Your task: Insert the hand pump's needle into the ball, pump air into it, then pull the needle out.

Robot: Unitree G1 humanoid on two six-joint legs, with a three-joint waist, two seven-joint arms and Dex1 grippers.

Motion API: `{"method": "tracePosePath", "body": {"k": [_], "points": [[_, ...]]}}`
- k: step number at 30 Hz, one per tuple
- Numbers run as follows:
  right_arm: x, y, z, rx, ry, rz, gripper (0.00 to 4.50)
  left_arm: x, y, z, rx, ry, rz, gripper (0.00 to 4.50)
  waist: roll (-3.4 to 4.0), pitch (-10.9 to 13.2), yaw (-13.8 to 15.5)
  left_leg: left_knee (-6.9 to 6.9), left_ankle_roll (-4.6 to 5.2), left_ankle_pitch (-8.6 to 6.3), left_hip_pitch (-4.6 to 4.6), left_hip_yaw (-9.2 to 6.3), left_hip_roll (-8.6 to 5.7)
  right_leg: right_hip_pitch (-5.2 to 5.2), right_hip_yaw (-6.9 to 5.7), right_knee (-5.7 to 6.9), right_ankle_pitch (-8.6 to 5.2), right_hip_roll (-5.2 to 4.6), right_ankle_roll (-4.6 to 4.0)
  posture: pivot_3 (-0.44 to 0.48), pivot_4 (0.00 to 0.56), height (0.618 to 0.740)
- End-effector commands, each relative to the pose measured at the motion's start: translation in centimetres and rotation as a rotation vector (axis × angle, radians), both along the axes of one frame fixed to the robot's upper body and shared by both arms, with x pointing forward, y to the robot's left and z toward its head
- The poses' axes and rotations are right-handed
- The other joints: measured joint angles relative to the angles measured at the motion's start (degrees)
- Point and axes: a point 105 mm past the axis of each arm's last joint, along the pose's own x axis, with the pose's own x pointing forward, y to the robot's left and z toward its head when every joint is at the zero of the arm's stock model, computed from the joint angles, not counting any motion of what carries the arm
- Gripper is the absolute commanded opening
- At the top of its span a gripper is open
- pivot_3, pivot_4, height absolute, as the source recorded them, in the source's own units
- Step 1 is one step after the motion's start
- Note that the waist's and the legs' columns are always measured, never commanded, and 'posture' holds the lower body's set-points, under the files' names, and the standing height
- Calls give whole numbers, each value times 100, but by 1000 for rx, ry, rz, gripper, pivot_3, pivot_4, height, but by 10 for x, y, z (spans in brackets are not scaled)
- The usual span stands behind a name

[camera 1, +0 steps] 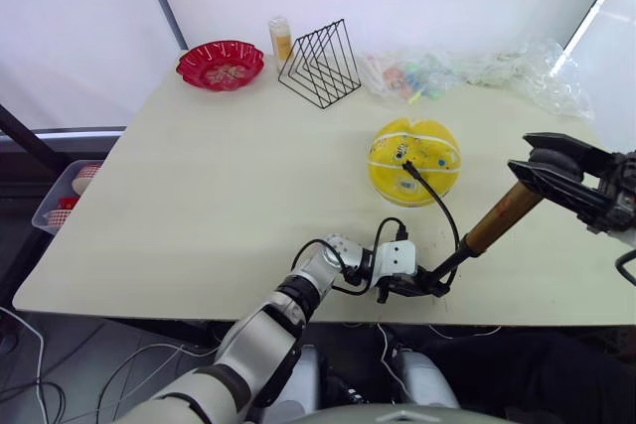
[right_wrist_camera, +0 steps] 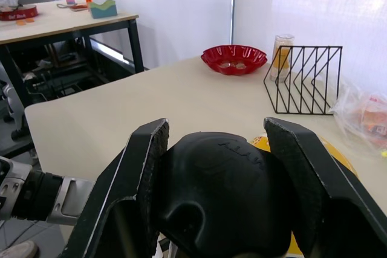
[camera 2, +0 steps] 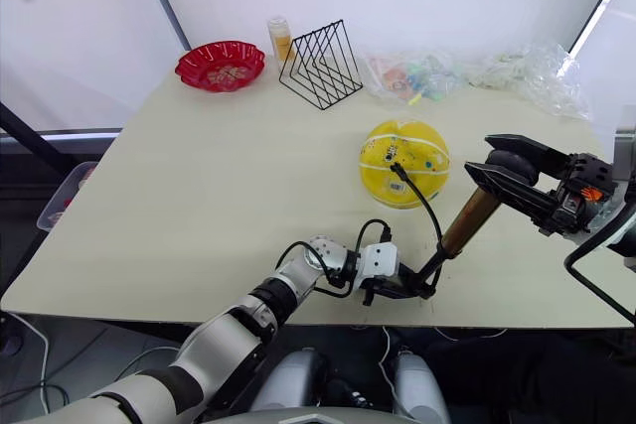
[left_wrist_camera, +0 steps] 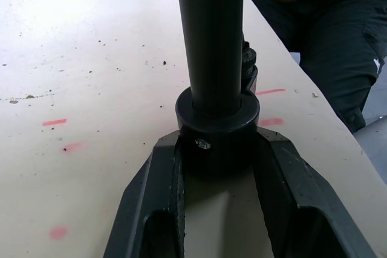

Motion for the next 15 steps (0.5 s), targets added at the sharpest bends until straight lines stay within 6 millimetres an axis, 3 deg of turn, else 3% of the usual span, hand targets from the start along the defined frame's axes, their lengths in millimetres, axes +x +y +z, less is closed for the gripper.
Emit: {"method": "tracePosePath", "body": {"k": [1,5,8,11,15], "points": [[3,5,-22,-61,20,-21,2048,-5,29,-35,149,95,63,1097,-3,-2,-2,-1,0,0,2,-1,-1,1,0,0,0,1,0,0,150,740],[8,17,-68,-76,98,-17,2048,-4,28,-34,146,95,65,1097,-11,-14,-12,-1,0,0,11,-2,2,6,-1,0,-7,9,11,0,150,740],[12,21,-87,-84,110,-24,2046,-4,28,-33,145,95,68,1097,-19,-29,-27,-1,0,0,21,-1,15,11,0,1,-6,11,11,0,150,740],[15,27,-124,-89,158,-57,2046,-3,27,-32,136,90,69,1097,-34,-40,-26,0,0,0,23,-1,26,10,-1,1,-5,16,9,0,150,740],[16,30,-151,-102,177,-103,2046,-1,27,-31,130,92,84,1097,-41,-52,-31,-1,0,0,27,0,32,11,-1,1,-5,22,6,0,150,740]]}}
